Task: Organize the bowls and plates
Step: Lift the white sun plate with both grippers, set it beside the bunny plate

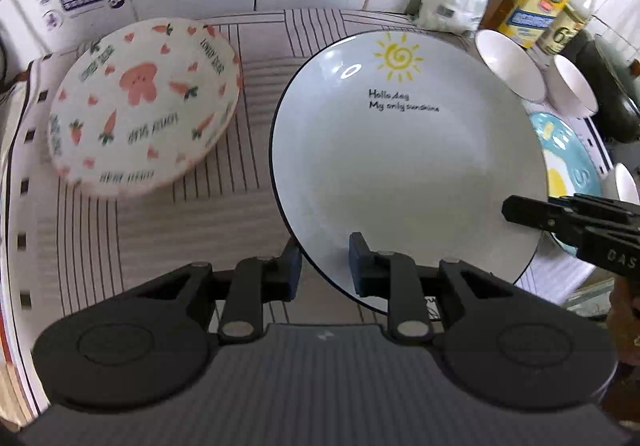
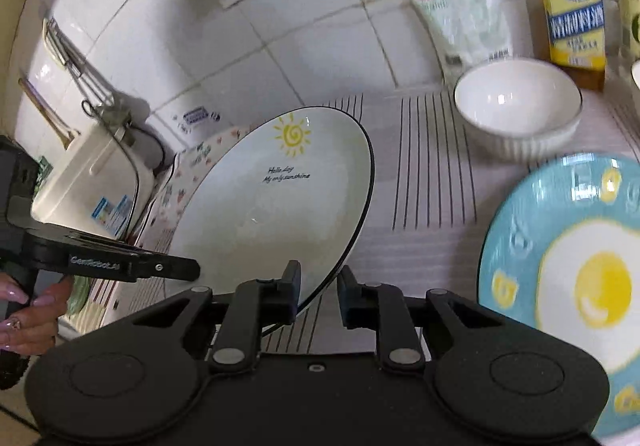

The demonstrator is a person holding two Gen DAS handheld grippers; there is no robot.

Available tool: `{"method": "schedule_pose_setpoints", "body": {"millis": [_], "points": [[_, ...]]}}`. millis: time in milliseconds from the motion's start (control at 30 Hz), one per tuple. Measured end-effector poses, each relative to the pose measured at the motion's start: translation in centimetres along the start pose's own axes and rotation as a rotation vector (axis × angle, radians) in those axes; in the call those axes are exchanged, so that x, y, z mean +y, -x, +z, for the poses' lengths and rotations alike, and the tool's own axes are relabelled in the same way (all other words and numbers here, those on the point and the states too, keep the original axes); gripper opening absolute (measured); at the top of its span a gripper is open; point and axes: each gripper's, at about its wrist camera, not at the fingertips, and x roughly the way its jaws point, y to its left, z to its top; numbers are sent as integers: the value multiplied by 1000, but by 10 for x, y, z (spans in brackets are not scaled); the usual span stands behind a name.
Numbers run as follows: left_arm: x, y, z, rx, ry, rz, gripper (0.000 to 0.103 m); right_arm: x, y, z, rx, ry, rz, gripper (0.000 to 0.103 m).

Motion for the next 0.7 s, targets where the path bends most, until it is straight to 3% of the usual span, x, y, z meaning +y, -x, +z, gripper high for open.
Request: {"method": "schedule_pose_setpoints", "body": {"millis": [233, 700], "points": [[2, -28, 44, 12, -50, 23, 23, -6, -24, 15, -7, -18, -41, 25], [2, -78, 74, 61, -49, 74, 23, -23, -72, 22, 59, -25, -122, 27]]}}
